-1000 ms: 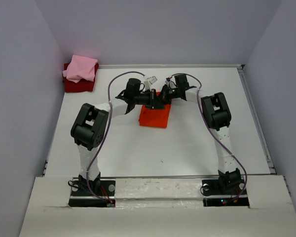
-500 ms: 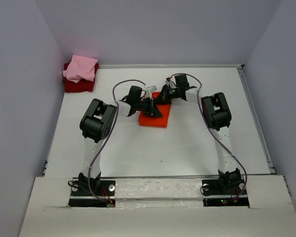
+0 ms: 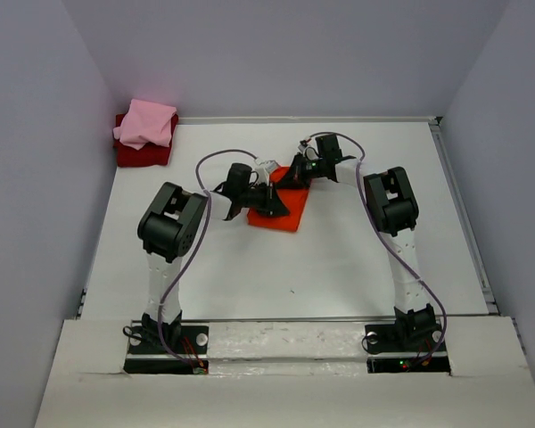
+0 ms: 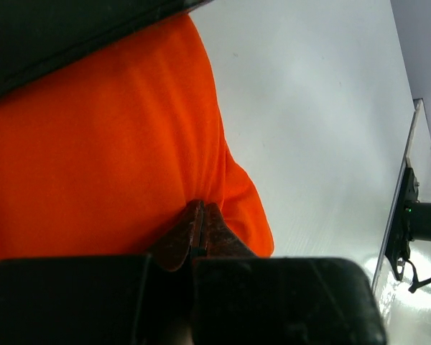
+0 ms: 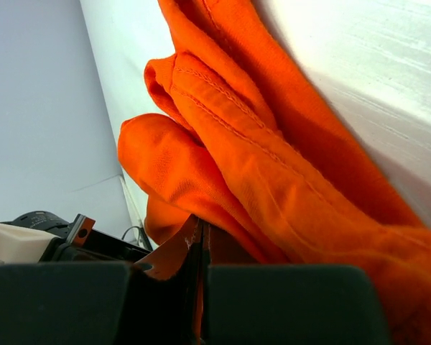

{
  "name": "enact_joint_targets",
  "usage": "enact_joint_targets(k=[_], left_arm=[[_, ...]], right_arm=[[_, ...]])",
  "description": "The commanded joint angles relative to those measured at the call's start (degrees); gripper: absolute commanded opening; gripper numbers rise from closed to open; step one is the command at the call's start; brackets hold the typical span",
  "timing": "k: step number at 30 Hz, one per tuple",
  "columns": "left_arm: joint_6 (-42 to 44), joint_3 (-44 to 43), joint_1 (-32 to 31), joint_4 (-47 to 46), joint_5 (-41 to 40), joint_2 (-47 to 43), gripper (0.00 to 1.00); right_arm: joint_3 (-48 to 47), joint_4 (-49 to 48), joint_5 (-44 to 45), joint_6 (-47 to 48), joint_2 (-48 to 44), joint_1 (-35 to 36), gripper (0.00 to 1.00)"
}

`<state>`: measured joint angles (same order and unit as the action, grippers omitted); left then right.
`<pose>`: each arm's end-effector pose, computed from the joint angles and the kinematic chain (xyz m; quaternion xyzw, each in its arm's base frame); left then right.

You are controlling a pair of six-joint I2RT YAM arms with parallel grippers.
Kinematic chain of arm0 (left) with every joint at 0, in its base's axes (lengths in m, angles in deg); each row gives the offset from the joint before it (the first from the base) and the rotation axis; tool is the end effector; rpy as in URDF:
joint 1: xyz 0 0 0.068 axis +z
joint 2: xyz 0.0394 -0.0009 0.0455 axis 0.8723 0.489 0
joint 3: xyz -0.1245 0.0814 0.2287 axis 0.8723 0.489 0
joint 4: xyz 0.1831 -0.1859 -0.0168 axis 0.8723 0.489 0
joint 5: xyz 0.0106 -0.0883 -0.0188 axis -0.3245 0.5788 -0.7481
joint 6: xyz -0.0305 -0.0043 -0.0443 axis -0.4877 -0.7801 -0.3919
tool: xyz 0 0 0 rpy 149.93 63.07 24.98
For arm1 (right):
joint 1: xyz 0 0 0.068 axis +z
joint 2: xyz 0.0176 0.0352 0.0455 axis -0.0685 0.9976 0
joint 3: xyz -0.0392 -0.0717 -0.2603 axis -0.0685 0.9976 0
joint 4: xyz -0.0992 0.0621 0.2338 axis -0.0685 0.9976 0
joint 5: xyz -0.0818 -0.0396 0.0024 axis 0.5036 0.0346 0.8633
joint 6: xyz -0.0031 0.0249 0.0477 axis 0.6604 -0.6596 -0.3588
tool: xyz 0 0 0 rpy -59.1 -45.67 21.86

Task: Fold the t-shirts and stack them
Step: Smooth out wrinkles on the folded tshirt

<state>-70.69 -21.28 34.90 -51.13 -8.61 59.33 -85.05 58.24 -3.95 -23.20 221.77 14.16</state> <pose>0.3710 -0.2076 0.1279 0.2309 0.7840 -0.4901 0.3029 0.4899 0.1880 0.1038 0.0124 0.8571 0.5021 0.1146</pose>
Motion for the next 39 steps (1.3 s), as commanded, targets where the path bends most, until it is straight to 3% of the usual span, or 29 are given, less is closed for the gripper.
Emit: enact_joint_targets(k=[1,11,18,22,30,35,39], left_arm=[[2.1,7.0,-0.3,6.4,-4.1,-1.1,0.0],[-2.0,19.9,-2.6,3.1,-2.8,-14.6,0.0],[-4.7,22.2,-4.2,7.2,-2.9,-26.1,0.0],[-2.6,18.4,-4.1,14.0,-6.3,-29.7,0.0],[-1.7,6.6,0.1,14.2,-4.8,-23.5,0.0],[-4.7,4.7,4.0,5.2,2.9,-15.4,0.0],[-3.5,-1.0,4.6,4.8,8.4,-7.4,0.0]], right_arm=[[0.6,3.3,6.4,4.3,0.8,-0.5,0.0],[1.4,3.3,6.3,4.4,0.0,-0.5,0.0],[1.1,3.3,6.2,4.1,-0.1,-0.5,0.0],[0.9,3.3,6.1,4.0,-0.1,-0.5,0.0],[1.5,3.4,5.8,4.2,-0.6,-0.5,0.0],[1.2,3.7,5.0,4.3,-0.3,-0.5,0.0],[0.5,4.2,4.9,4.3,0.0,-0.5,0.0]])
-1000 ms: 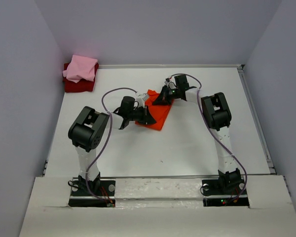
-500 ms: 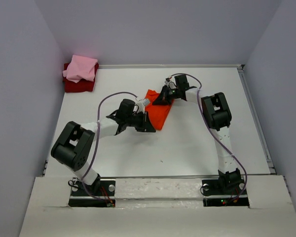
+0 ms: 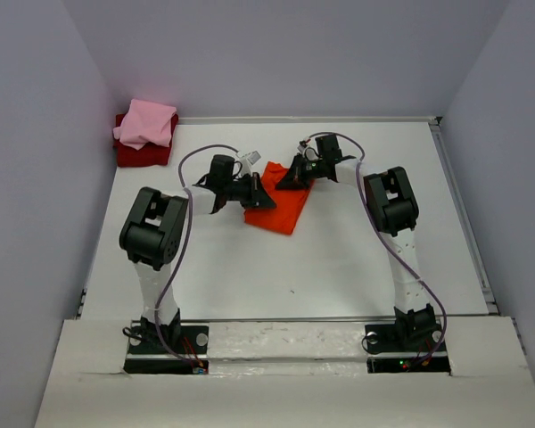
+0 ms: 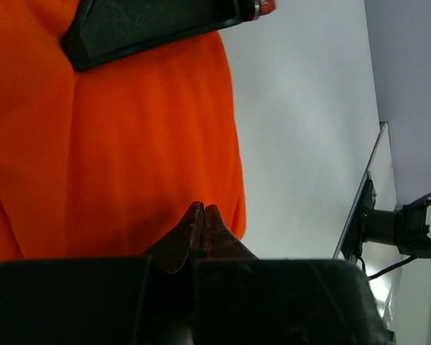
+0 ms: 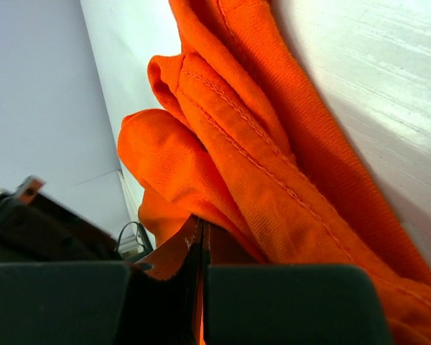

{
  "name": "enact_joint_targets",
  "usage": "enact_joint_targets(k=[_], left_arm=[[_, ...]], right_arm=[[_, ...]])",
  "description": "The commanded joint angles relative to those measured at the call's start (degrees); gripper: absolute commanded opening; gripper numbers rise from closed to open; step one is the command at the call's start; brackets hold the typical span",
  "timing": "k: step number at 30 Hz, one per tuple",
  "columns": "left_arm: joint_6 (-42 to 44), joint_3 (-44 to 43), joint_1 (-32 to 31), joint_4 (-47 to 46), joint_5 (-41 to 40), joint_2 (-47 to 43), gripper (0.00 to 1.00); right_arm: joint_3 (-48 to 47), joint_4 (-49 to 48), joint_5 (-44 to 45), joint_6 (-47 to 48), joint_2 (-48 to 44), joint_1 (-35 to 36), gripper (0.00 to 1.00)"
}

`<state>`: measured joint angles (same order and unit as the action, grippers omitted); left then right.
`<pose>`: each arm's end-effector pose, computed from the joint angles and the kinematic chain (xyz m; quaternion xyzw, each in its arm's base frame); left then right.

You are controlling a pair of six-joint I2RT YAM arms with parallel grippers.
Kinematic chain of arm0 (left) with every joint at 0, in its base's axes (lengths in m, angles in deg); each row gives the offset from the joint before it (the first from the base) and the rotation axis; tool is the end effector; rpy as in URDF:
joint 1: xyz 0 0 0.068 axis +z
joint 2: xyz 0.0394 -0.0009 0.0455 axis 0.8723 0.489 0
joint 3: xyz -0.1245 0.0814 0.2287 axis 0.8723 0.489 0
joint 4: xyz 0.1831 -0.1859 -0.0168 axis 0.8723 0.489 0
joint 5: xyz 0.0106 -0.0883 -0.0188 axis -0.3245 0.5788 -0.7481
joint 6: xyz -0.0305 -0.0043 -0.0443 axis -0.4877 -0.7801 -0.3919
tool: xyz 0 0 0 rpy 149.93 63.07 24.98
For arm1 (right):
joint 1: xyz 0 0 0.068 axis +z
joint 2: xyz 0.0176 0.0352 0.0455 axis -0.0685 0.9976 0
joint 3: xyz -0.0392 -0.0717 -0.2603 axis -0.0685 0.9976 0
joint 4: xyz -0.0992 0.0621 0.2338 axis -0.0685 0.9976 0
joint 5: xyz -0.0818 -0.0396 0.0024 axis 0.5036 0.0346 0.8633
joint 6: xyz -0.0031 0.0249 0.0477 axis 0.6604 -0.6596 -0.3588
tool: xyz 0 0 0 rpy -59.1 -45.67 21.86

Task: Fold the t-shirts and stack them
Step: Smooth out wrinkles on the folded tshirt

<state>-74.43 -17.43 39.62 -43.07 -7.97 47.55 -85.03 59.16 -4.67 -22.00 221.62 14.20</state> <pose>0.3600 -0.1663 0.1770 0.1748 0.7977 -0.4910 0.3034 0.4883 0.1882 0.1041 0.0036 0.8570 0.5032 0.1107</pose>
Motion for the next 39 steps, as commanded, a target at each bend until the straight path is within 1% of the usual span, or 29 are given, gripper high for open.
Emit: enact_joint_targets(k=[1,2,8,15,23,28,34,39], left_arm=[[0.6,-5.6,-0.1,-3.3,8.5,5.6,0.0],[1.3,-7.0,0.0,-3.3,9.5,7.8,0.0],[2.1,-11.0,0.1,-2.9,12.0,14.0,0.0],[2.5,-13.4,0.1,-1.0,13.1,18.4,0.0],[3.3,-8.5,0.1,-1.1,11.8,16.4,0.0],[1.8,-5.8,-0.7,-2.6,11.5,15.5,0.0],[-1.7,-3.8,-4.6,-4.0,8.2,14.1,0.0],[-5.7,-3.3,-7.8,-7.6,6.9,13.8,0.0]], right_arm=[[0.4,3.4,5.6,3.0,0.2,-0.6,0.0],[0.3,3.4,5.5,3.0,0.2,-0.6,0.0],[-0.6,3.5,5.5,2.6,0.5,-0.6,0.0],[-2.2,4.2,5.7,2.3,1.1,-0.6,0.0],[-7.4,4.9,4.1,0.9,4.6,-0.6,0.0],[-9.1,5.3,3.7,0.2,5.9,0.0,0.0],[-11.4,7.2,4.2,0.7,7.3,1.0,0.0],[-13.7,8.8,4.1,1.0,8.4,2.3,0.0]])
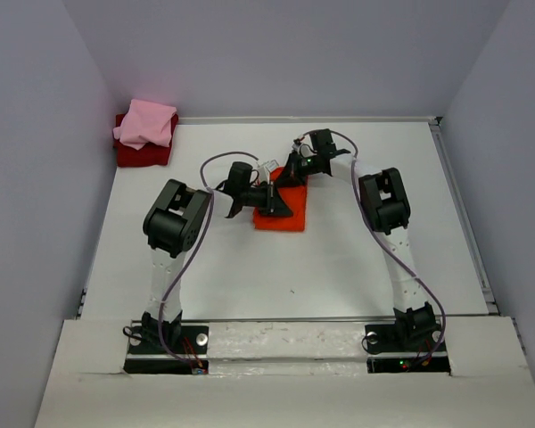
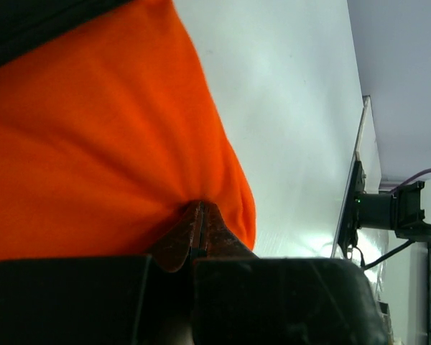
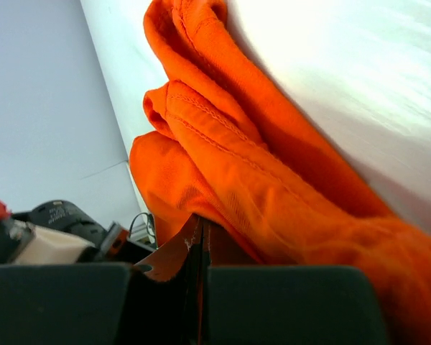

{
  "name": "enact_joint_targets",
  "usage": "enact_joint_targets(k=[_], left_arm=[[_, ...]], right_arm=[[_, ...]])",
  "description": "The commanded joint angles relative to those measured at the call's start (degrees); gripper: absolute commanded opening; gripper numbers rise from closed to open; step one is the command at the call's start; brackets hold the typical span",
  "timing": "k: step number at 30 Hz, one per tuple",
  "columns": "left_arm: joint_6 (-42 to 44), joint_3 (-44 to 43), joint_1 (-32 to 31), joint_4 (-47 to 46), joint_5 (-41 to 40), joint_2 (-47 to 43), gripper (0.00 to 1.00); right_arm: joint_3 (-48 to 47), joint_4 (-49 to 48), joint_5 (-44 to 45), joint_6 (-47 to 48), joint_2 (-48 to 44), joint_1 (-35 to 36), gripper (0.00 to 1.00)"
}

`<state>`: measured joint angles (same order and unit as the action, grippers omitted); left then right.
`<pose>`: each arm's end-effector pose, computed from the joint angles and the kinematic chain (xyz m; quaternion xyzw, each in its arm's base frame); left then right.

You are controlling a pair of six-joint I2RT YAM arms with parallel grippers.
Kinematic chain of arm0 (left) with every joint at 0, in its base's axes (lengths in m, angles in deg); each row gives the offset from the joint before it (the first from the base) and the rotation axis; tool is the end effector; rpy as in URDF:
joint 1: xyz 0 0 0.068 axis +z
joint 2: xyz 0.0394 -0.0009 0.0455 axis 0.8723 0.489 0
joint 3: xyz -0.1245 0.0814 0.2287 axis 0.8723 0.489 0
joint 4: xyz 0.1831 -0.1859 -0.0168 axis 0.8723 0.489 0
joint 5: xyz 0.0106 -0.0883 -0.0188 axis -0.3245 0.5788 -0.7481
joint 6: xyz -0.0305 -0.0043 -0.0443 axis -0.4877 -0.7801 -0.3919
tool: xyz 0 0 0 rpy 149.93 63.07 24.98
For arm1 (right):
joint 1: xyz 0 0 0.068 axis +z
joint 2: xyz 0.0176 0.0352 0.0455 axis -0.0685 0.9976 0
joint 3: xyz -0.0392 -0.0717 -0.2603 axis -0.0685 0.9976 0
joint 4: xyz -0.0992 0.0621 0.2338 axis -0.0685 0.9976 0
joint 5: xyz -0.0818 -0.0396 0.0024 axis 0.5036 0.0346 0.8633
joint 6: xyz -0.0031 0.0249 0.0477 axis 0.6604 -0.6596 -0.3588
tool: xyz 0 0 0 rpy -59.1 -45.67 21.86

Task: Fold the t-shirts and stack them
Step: Smooth out wrinkles on the folded tshirt

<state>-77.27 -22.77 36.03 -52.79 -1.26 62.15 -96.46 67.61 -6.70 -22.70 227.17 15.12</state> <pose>0.3778 -0.2048 0.1191 0.2092 0.7744 -0.5435 0.2473 0.5046 0.2036 0.1053 0.0051 0.8568 0.5100 0.0756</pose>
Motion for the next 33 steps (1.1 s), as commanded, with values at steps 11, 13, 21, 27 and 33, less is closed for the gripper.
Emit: enact_joint_targets(k=[11,13,21,27,33], left_arm=[[-4.2,1.7,-5.8,1.1,-0.4,-1.0,0.0],[-4.2,2.2,-5.8,0.9,-0.6,-1.5,0.0],[-4.5,2.6,-3.5,4.3,-5.3,-14.9,0.0],[3.2,-9.3,1.6,22.2,-12.7,-26.5,0.0],[11.9,-19.9,2.4,40.5,-21.8,-29.8,0.03]], right_arm=[[-1.2,0.6,6.7,3.0,1.6,2.0,0.0],[-1.4,0.7,6.1,3.0,1.6,2.0,0.0],[-1.9,3.3,8.5,7.8,-8.9,0.2,0.0],[-6.3,14.1,13.3,16.1,-19.1,-1.0,0.0],[-1.2,19.0,16.1,20.2,-29.4,-1.0,0.0]])
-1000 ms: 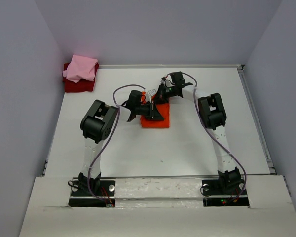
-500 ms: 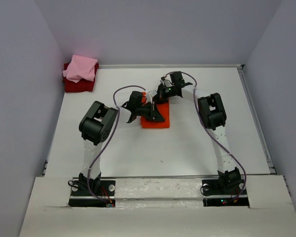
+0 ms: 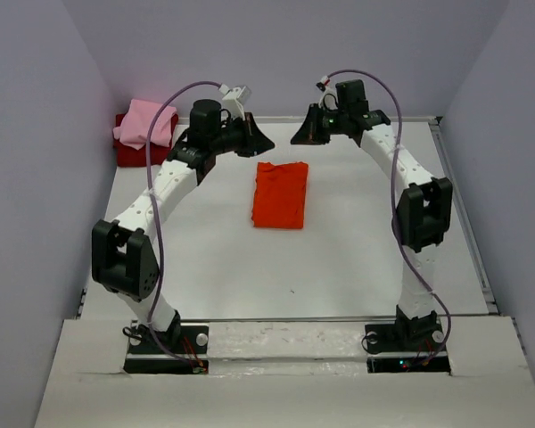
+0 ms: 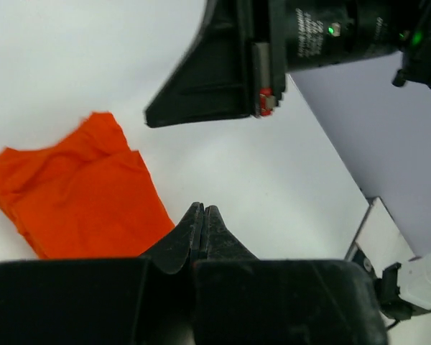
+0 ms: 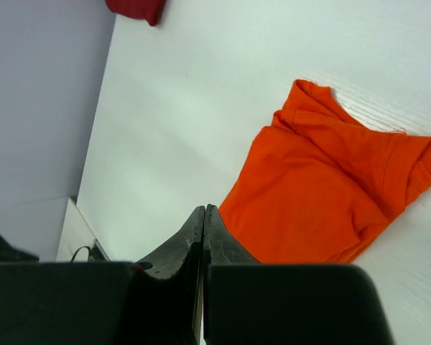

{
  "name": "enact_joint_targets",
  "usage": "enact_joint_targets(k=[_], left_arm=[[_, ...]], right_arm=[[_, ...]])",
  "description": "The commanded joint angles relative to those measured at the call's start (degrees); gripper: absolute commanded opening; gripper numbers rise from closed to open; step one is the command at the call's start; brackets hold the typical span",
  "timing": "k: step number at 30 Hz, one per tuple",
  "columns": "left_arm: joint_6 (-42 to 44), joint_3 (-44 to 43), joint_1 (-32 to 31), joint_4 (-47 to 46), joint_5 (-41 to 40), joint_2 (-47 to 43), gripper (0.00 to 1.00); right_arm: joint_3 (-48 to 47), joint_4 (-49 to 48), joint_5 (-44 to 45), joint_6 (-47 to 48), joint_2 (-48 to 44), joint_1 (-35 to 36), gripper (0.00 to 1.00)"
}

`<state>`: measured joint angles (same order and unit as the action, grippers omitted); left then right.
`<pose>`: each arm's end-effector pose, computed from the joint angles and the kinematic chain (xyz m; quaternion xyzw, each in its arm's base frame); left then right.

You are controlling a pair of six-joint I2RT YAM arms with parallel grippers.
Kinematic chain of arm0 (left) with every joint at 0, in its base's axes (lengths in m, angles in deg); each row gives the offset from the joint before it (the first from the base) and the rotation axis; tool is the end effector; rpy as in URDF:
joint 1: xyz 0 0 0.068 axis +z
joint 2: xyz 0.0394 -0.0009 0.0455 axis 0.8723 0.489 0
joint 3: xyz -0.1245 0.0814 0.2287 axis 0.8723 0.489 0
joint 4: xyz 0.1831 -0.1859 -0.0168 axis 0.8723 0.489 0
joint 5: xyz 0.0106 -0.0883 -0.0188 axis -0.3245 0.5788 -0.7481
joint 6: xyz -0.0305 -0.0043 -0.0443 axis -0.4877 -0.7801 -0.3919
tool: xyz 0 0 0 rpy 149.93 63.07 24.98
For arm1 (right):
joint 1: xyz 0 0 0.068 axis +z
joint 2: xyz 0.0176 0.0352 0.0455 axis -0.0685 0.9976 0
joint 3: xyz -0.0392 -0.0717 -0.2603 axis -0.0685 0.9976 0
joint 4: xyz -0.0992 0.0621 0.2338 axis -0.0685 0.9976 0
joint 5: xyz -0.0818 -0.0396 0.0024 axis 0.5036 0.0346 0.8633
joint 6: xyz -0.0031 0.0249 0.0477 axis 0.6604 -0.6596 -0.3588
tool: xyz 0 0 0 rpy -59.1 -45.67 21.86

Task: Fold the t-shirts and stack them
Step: Smooth out wrinkles on the folded tshirt

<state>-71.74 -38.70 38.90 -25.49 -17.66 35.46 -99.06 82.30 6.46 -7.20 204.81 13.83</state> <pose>0.3614 -0.1673 0.3508 0.1931 0.7432 -0.4457 0.4601 0.4693 0.1734 0.2957 -0.0900 0.8577 0.4241 0.2764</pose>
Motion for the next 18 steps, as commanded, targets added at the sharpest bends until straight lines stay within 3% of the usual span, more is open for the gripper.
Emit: enact_joint_targets(k=[1,7,9,14,17,18], left_arm=[[6.8,-4.1,-0.3,14.2,-6.2,-3.4,0.04],[7.5,3.2,-0.2,17.9,-11.0,-8.9,0.04],[6.9,6.2,-0.2,17.6,-12.0,-12.0,0.1],[4.3,15.6,-0.2,16.9,-15.8,-19.2,0.25],[1.9,18.7,-0.3,17.8,-18.8,-23.1,0.27],[1.0,19.9,-0.2,18.1,-20.0,-24.9,0.27]], right_arm=[[2.6,5.1,3.9,4.9,-8.4,0.3,0.0],[17.6,7.9,7.7,6.4,-20.5,0.3,0.0],[22.4,8.4,10.6,7.1,-24.1,0.3,0.0],[35.6,9.2,14.6,8.0,-33.5,0.3,0.12],[40.4,9.3,16.9,8.5,-40.3,0.3,0.39],[43.1,9.2,17.5,8.5,-43.9,0.3,0.64]])
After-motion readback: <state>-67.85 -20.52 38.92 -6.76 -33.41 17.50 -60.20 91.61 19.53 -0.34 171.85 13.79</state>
